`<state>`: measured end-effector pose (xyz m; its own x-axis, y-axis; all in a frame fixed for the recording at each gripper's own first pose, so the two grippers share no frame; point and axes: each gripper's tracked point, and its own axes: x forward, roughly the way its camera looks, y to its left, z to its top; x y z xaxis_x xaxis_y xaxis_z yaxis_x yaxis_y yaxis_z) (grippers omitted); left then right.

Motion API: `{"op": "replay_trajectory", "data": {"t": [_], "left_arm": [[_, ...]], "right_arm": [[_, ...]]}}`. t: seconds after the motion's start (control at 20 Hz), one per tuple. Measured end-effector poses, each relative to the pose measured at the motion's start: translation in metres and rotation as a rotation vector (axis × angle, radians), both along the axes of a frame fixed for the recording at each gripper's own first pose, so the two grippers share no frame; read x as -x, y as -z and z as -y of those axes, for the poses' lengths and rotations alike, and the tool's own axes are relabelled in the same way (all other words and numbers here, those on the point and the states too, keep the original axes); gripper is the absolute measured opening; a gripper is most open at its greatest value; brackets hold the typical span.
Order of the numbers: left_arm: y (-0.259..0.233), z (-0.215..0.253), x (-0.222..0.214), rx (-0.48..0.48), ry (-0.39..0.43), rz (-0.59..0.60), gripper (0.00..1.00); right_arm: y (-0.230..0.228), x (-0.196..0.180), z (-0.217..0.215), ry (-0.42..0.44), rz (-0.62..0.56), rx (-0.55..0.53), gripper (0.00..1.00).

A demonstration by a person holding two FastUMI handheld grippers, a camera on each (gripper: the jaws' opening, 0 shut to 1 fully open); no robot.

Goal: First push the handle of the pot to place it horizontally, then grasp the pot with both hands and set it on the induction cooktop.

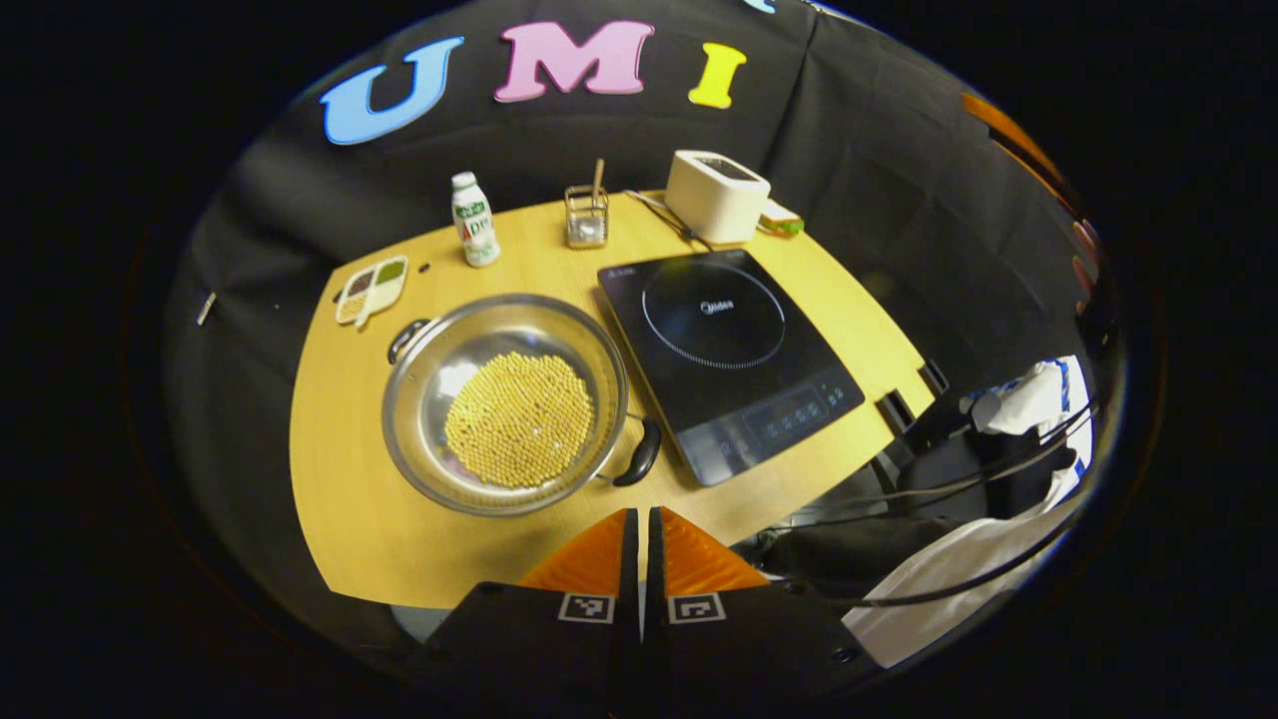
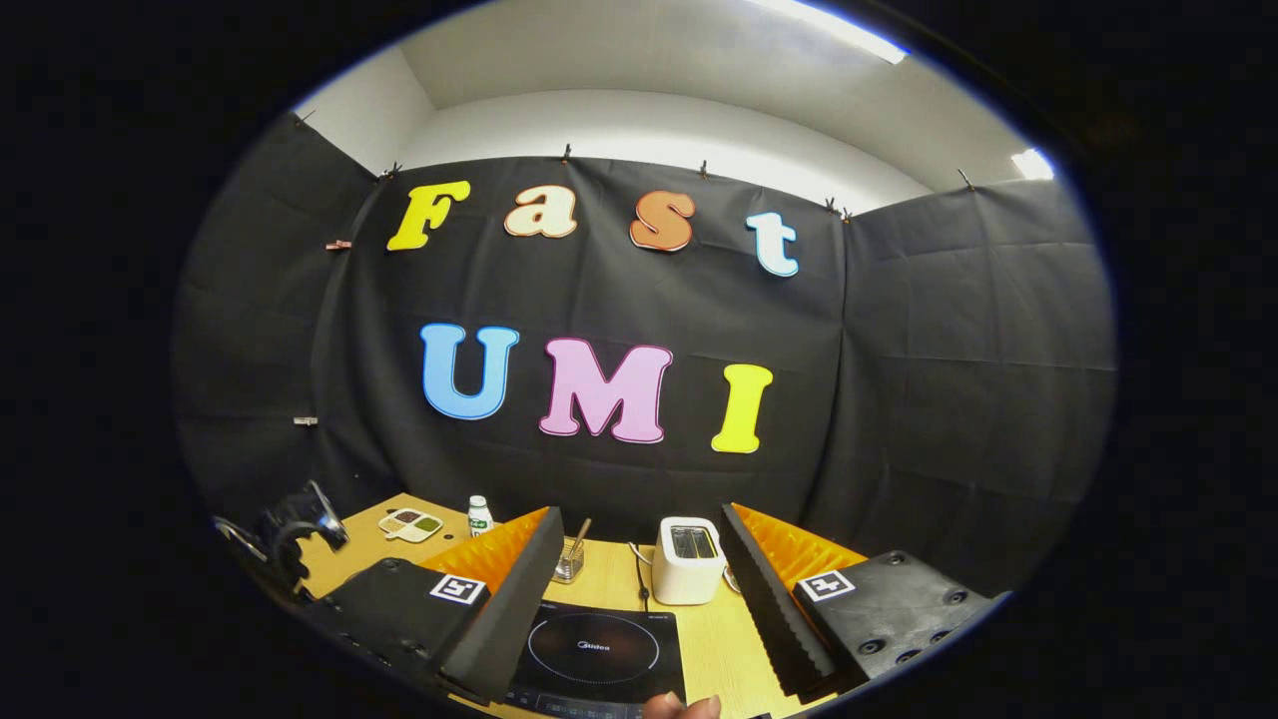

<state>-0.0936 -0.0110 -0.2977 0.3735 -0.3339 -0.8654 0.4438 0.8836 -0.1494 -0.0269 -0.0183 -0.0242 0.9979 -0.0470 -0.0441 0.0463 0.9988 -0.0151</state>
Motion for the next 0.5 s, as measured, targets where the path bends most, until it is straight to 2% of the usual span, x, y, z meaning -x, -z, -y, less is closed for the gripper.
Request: {"op": "replay_trajectory", "data": {"t": [0.3, 0.5], "left_arm": [[0.067, -0.009, -0.011, -0.050, -0.014, -0.154, 0.05], [0.091, -0.010, -0.022, -0.082, -0.018, -0.202, 0.05]], "right_arm": [[0.004, 0.004, 0.013, 0.032, -0.017, 0.002, 0.97], [0.011, 0.007, 0.025, 0.062, -0.031, 0.022, 0.98]]}}
